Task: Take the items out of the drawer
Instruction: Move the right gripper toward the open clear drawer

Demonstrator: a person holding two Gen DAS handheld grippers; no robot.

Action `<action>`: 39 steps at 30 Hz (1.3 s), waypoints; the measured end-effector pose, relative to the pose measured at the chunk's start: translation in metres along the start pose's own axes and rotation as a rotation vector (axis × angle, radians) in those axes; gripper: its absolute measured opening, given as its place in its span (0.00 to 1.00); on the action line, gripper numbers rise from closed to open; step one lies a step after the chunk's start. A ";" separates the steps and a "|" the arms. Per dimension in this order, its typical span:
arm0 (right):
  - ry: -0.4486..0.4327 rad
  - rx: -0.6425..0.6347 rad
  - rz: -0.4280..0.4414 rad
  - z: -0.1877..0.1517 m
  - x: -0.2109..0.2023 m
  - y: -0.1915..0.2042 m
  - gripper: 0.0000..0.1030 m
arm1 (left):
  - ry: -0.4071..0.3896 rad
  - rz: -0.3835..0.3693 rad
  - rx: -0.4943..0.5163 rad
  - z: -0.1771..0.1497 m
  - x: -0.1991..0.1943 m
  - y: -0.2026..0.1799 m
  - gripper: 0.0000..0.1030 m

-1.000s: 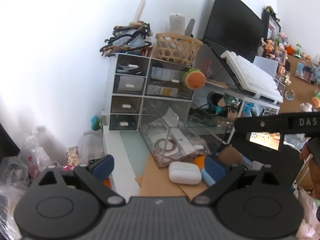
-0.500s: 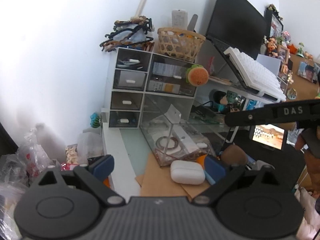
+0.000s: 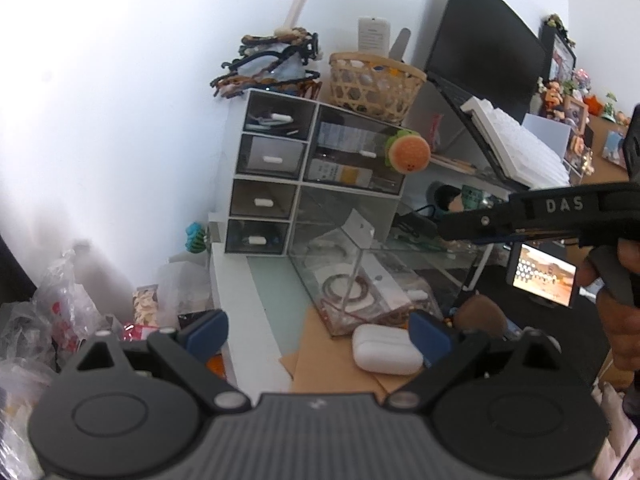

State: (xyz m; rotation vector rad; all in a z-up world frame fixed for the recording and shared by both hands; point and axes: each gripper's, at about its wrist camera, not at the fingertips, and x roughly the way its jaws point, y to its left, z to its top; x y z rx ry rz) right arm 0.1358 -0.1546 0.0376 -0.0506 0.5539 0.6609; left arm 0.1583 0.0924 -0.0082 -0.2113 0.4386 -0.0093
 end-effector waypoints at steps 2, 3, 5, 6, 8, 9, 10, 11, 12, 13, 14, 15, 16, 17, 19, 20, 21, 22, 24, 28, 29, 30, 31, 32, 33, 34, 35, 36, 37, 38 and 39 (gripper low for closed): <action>0.004 0.002 0.002 0.001 0.004 0.000 0.59 | -0.004 0.002 -0.006 -0.001 0.001 0.002 0.95; 0.007 0.003 0.003 0.002 0.006 -0.001 0.59 | -0.006 0.003 -0.008 -0.001 0.001 0.002 0.95; 0.013 0.005 0.006 0.003 0.010 -0.001 0.59 | -0.006 0.002 -0.010 -0.002 0.002 0.003 0.95; 0.018 0.010 0.011 0.004 0.012 -0.002 0.58 | -0.004 0.001 -0.012 -0.002 0.003 0.004 0.95; 0.028 0.018 0.018 0.005 0.018 -0.003 0.57 | -0.001 0.000 -0.015 -0.002 0.005 0.005 0.95; 0.032 0.020 0.020 0.006 0.020 -0.003 0.55 | 0.000 -0.002 -0.017 -0.002 0.005 0.006 0.95; 0.036 0.023 0.022 0.007 0.023 -0.003 0.54 | 0.001 -0.003 -0.019 -0.002 0.005 0.007 0.95; 0.040 0.025 0.023 0.008 0.026 -0.004 0.54 | 0.001 -0.003 -0.021 -0.002 0.006 0.007 0.95; 0.039 0.031 0.025 0.009 0.028 -0.004 0.54 | 0.001 -0.002 -0.023 -0.002 0.006 0.008 0.95; 0.038 0.036 0.025 0.011 0.030 -0.005 0.54 | 0.000 -0.001 -0.024 -0.002 0.006 0.008 0.95; 0.036 0.042 0.026 0.012 0.031 -0.006 0.53 | 0.000 -0.001 -0.026 -0.002 0.006 0.009 0.95; 0.035 0.047 0.026 0.013 0.032 -0.007 0.53 | -0.001 -0.001 -0.027 -0.002 0.006 0.009 0.95; 0.037 0.050 0.025 0.014 0.034 -0.008 0.53 | -0.005 -0.001 -0.027 -0.002 0.006 0.009 0.95; 0.038 0.052 0.024 0.015 0.036 -0.009 0.53 | -0.005 -0.001 -0.028 -0.002 0.006 0.010 0.95; 0.044 0.058 0.023 0.016 0.039 -0.010 0.52 | -0.006 0.000 -0.028 -0.003 0.006 0.011 0.95; 0.048 0.063 0.025 0.017 0.042 -0.011 0.52 | -0.007 0.000 -0.029 -0.004 0.006 0.012 0.95; 0.052 0.067 0.025 0.018 0.044 -0.012 0.52 | -0.007 0.000 -0.030 -0.004 0.007 0.012 0.95; 0.055 0.071 0.025 0.019 0.047 -0.013 0.51 | -0.007 0.000 -0.031 -0.004 0.007 0.013 0.96; 0.060 0.069 0.016 0.021 0.052 -0.013 0.51 | -0.007 -0.005 -0.033 -0.005 0.008 0.014 0.95; 0.070 0.057 -0.009 0.023 0.063 -0.012 0.48 | -0.009 -0.014 -0.041 -0.005 0.008 0.017 0.95; 0.072 0.057 -0.015 0.024 0.065 -0.011 0.48 | -0.010 -0.016 -0.045 -0.004 0.008 0.018 0.95; 0.074 0.056 -0.020 0.024 0.068 -0.011 0.47 | -0.010 -0.017 -0.049 -0.004 0.008 0.019 0.95; 0.076 0.057 -0.025 0.025 0.071 -0.011 0.46 | -0.010 -0.019 -0.053 -0.004 0.008 0.020 0.95; 0.079 0.057 -0.031 0.025 0.074 -0.011 0.46 | -0.009 -0.024 -0.060 -0.004 0.008 0.022 0.95; 0.082 0.058 -0.037 0.026 0.076 -0.011 0.44 | -0.008 -0.029 -0.067 -0.004 0.008 0.023 0.95; 0.086 0.056 -0.044 0.026 0.079 -0.010 0.42 | -0.008 -0.036 -0.073 -0.004 0.008 0.023 0.95; 0.089 0.054 -0.051 0.026 0.082 -0.010 0.42 | -0.008 -0.042 -0.079 -0.004 0.008 0.024 0.95; 0.091 0.051 -0.058 0.027 0.084 -0.009 0.42 | -0.009 -0.044 -0.082 -0.004 0.007 0.024 0.95; 0.092 0.048 -0.065 0.027 0.086 -0.009 0.40 | -0.010 -0.043 -0.082 -0.004 0.007 0.024 0.95; 0.092 0.047 -0.067 0.027 0.087 -0.008 0.39 | -0.012 -0.042 -0.081 -0.004 0.007 0.024 0.95; 0.092 0.048 -0.071 0.027 0.088 -0.008 0.38 | -0.013 -0.040 -0.081 -0.004 0.007 0.024 0.95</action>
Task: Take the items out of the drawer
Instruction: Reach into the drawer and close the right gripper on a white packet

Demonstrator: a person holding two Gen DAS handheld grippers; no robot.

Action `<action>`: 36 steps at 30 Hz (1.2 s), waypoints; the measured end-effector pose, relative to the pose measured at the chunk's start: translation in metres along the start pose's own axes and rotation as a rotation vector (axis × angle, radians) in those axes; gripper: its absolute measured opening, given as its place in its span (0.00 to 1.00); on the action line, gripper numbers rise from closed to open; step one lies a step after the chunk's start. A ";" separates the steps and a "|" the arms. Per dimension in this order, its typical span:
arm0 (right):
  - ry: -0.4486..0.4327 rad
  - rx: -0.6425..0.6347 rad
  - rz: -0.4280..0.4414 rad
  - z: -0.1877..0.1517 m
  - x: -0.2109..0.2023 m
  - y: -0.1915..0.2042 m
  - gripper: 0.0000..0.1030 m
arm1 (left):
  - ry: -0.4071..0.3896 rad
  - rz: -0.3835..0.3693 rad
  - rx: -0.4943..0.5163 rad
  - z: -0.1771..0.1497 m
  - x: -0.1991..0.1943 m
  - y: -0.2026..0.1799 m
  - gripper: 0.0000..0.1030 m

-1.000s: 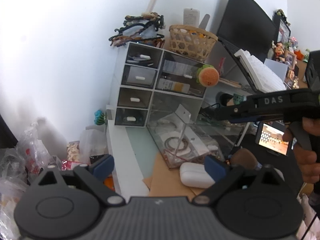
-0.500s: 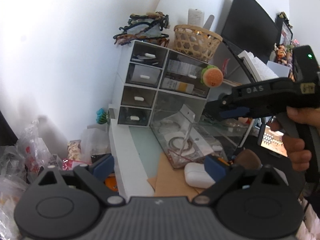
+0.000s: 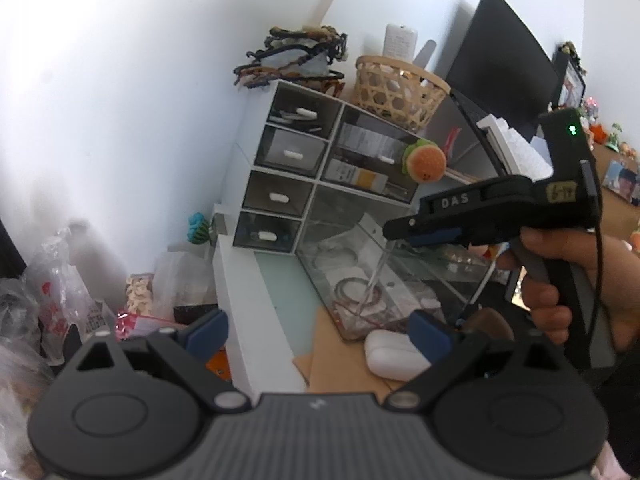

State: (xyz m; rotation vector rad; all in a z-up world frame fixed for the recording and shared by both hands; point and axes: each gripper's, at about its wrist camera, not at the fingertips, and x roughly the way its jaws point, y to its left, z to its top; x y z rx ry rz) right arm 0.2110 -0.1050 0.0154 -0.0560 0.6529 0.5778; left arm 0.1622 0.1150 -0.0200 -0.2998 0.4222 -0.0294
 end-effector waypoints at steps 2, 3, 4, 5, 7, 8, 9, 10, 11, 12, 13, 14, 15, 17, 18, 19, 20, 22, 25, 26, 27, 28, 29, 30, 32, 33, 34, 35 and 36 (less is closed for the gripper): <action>0.001 0.001 -0.010 0.000 0.003 0.000 0.36 | 0.000 0.007 -0.001 -0.001 0.001 0.001 0.95; 0.003 0.001 -0.016 0.000 0.005 0.000 0.32 | 0.002 0.008 -0.003 -0.001 0.001 0.002 0.95; 0.005 0.001 -0.022 0.001 0.007 0.000 0.32 | 0.004 0.009 -0.006 -0.001 0.002 0.003 0.95; 0.007 0.002 -0.025 0.001 0.008 -0.001 0.32 | 0.004 0.011 -0.009 -0.001 0.002 0.004 0.95; 0.011 0.004 -0.030 0.001 0.011 -0.001 0.32 | -0.001 0.018 -0.015 -0.001 0.002 0.007 0.95; 0.011 0.004 -0.032 0.001 0.012 -0.001 0.32 | -0.005 0.022 -0.018 0.000 0.001 0.008 0.95; 0.011 0.003 -0.036 0.001 0.013 -0.001 0.32 | -0.006 0.024 -0.022 0.000 0.001 0.009 0.95; 0.012 0.003 -0.038 0.002 0.015 -0.001 0.32 | -0.007 0.024 -0.027 0.000 0.001 0.010 0.95; 0.013 0.004 -0.040 0.002 0.016 -0.001 0.32 | -0.007 0.025 -0.032 0.001 0.001 0.011 0.95; 0.013 0.005 -0.042 0.002 0.017 -0.001 0.32 | -0.008 0.025 -0.034 0.001 0.001 0.012 0.95; 0.014 0.006 -0.043 0.002 0.019 0.000 0.32 | -0.008 0.026 -0.037 0.001 0.001 0.013 0.95; 0.015 0.005 -0.045 0.002 0.020 0.000 0.32 | -0.007 0.026 -0.039 0.001 0.001 0.014 0.95; 0.017 0.005 -0.047 0.002 0.022 0.001 0.32 | -0.007 0.026 -0.040 0.001 0.001 0.014 0.95; 0.021 0.006 -0.054 0.002 0.025 0.001 0.32 | -0.007 0.024 -0.044 0.001 0.001 0.015 0.95; 0.023 0.007 -0.057 0.001 0.027 0.002 0.32 | -0.007 0.022 -0.046 0.001 0.001 0.016 0.95; 0.024 0.008 -0.062 0.002 0.028 0.002 0.32 | -0.006 0.021 -0.049 0.002 0.001 0.017 0.95; 0.026 0.009 -0.066 0.002 0.030 0.002 0.31 | -0.005 0.019 -0.051 0.002 0.001 0.017 0.95; 0.028 0.007 -0.073 0.003 0.032 0.004 0.30 | -0.004 0.019 -0.054 0.002 0.002 0.019 0.95; 0.030 0.007 -0.079 0.004 0.035 0.006 0.30 | -0.005 0.019 -0.058 0.002 0.002 0.020 0.95; 0.032 0.008 -0.081 0.004 0.037 0.006 0.30 | -0.005 0.019 -0.058 0.002 0.003 0.020 0.95; 0.033 0.009 -0.085 0.004 0.038 0.006 0.30 | -0.006 0.019 -0.059 0.002 0.003 0.020 0.95; 0.034 0.011 -0.088 0.005 0.039 0.006 0.30 | -0.005 0.018 -0.059 0.002 0.003 0.021 0.95; 0.035 0.013 -0.092 0.005 0.040 0.006 0.30 | -0.003 0.014 -0.059 0.003 0.002 0.023 0.95; 0.036 0.017 -0.093 0.005 0.041 0.005 0.30 | -0.001 0.014 -0.059 0.003 0.002 0.023 0.95; 0.038 0.024 -0.092 0.005 0.043 0.004 0.30 | 0.003 0.014 -0.056 0.002 0.003 0.023 0.95; 0.041 0.027 -0.092 0.005 0.044 0.003 0.29 | 0.004 0.014 -0.055 0.002 0.003 0.022 0.95; 0.043 0.030 -0.091 0.005 0.045 0.003 0.26 | 0.006 0.013 -0.053 0.002 0.004 0.022 0.95; 0.045 0.033 -0.090 0.005 0.046 0.002 0.26 | 0.007 0.013 -0.053 0.001 0.005 0.022 0.95; 0.047 0.035 -0.089 0.005 0.047 0.001 0.25 | 0.008 0.013 -0.053 0.001 0.005 0.022 0.95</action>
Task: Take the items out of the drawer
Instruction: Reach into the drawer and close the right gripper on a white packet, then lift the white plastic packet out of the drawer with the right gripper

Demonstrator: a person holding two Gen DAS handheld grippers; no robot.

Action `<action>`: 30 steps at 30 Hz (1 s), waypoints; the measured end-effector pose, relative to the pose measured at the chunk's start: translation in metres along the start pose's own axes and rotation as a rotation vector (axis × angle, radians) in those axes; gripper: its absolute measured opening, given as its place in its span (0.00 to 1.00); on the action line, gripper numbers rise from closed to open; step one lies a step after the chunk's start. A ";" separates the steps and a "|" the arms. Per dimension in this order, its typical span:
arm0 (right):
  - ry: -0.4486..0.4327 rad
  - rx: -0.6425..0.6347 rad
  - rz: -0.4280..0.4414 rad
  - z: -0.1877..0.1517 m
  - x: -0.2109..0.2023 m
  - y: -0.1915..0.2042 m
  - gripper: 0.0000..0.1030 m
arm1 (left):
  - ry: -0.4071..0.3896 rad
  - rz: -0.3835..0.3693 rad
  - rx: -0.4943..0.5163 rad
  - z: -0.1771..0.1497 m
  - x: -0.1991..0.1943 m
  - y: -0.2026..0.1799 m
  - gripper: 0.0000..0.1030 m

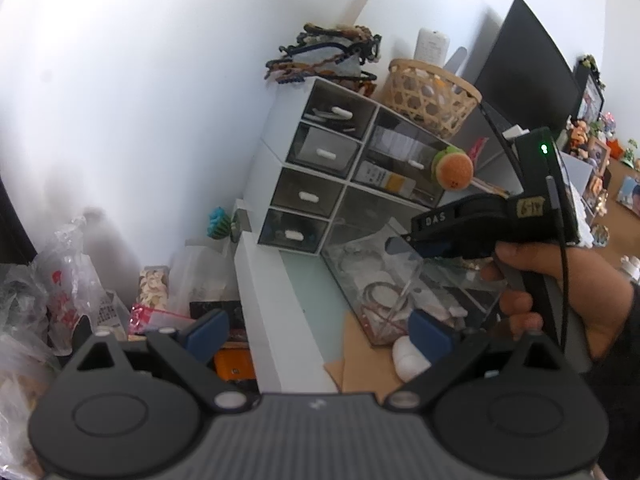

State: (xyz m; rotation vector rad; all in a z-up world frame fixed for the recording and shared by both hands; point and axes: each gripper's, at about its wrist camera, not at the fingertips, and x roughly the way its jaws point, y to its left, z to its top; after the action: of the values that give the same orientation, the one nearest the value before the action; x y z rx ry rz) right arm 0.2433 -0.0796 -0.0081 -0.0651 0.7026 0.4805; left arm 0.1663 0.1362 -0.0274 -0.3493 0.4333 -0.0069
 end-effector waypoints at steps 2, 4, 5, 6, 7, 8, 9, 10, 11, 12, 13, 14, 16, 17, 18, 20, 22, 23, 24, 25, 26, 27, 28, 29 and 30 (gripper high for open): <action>-0.001 0.000 -0.002 0.000 0.000 0.000 0.22 | -0.001 0.002 -0.001 0.000 -0.001 0.000 0.95; -0.004 -0.001 -0.005 0.000 0.000 0.001 0.18 | 0.001 0.009 0.001 0.001 0.001 -0.003 0.95; -0.006 -0.001 -0.006 0.000 0.000 0.001 0.17 | 0.001 0.009 0.001 0.001 0.002 -0.003 0.95; -0.006 -0.002 -0.004 0.000 0.000 0.001 0.11 | 0.002 0.009 0.000 0.001 0.002 -0.002 0.95; -0.006 -0.002 -0.003 0.000 0.001 0.002 0.08 | 0.002 0.009 0.000 0.001 0.003 -0.002 0.95; -0.009 -0.003 -0.005 0.000 0.001 0.002 0.07 | 0.003 0.009 -0.001 0.001 0.003 -0.001 0.95; -0.013 -0.005 -0.007 0.000 0.001 0.002 0.06 | 0.003 0.008 -0.001 0.001 0.003 -0.001 0.95; -0.017 -0.005 -0.007 0.000 0.000 0.002 0.05 | 0.003 0.009 -0.002 0.001 0.003 -0.001 0.95; -0.022 -0.003 -0.008 0.000 0.000 0.001 0.04 | 0.001 0.014 -0.004 0.000 0.003 -0.002 0.95; -0.027 -0.002 -0.010 0.000 -0.001 0.001 0.04 | 0.000 0.015 -0.004 0.000 0.003 -0.001 0.95; -0.031 -0.004 -0.012 0.000 -0.002 0.001 0.04 | -0.002 0.018 -0.005 -0.001 0.002 -0.002 0.95; -0.035 -0.010 -0.016 0.000 -0.003 0.001 0.03 | -0.002 0.017 -0.005 -0.001 0.002 -0.002 0.95; -0.042 -0.022 -0.018 0.000 -0.005 0.002 0.03 | -0.001 0.016 -0.003 0.000 0.003 -0.002 0.95; -0.046 -0.028 -0.018 0.001 -0.007 0.003 0.03 | -0.001 0.016 -0.001 0.000 0.003 -0.002 0.95; -0.050 -0.033 -0.018 0.001 -0.010 0.004 0.03 | -0.001 0.015 0.000 0.000 0.003 -0.002 0.95; -0.061 -0.040 -0.019 0.003 -0.014 0.005 0.03 | -0.002 0.013 0.002 0.000 0.003 -0.002 0.95; -0.072 -0.044 -0.018 0.004 -0.020 0.006 0.03 | -0.003 0.012 0.005 0.000 0.002 -0.003 0.95; -0.077 -0.047 -0.017 0.005 -0.022 0.006 0.03 | -0.003 0.011 0.007 0.000 0.002 -0.004 0.95; -0.080 -0.048 -0.016 0.006 -0.025 0.007 0.03 | -0.003 0.011 0.009 0.000 0.002 -0.004 0.95; -0.083 -0.049 -0.016 0.006 -0.027 0.007 0.03 | -0.003 0.011 0.010 0.000 0.002 -0.005 0.95; -0.085 -0.049 -0.016 0.006 -0.030 0.007 0.03 | -0.004 0.011 0.011 0.000 0.001 -0.005 0.95; -0.088 -0.051 -0.016 0.006 -0.032 0.006 0.03 | -0.004 0.010 0.013 0.000 0.001 -0.006 0.95; -0.089 -0.051 -0.015 0.006 -0.034 0.006 0.03 | -0.005 0.009 0.014 0.000 0.001 -0.007 0.95; -0.092 -0.053 -0.015 0.006 -0.037 0.006 0.03 | -0.006 0.008 0.016 0.000 0.000 -0.007 0.95; -0.095 -0.054 -0.015 0.006 -0.040 0.006 0.03 | -0.006 0.007 0.018 -0.001 0.000 -0.008 0.95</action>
State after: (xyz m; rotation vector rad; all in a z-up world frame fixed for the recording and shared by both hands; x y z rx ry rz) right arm 0.2180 -0.0895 0.0229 -0.0976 0.5955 0.4847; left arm 0.1665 0.1283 -0.0251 -0.3295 0.4287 -0.0030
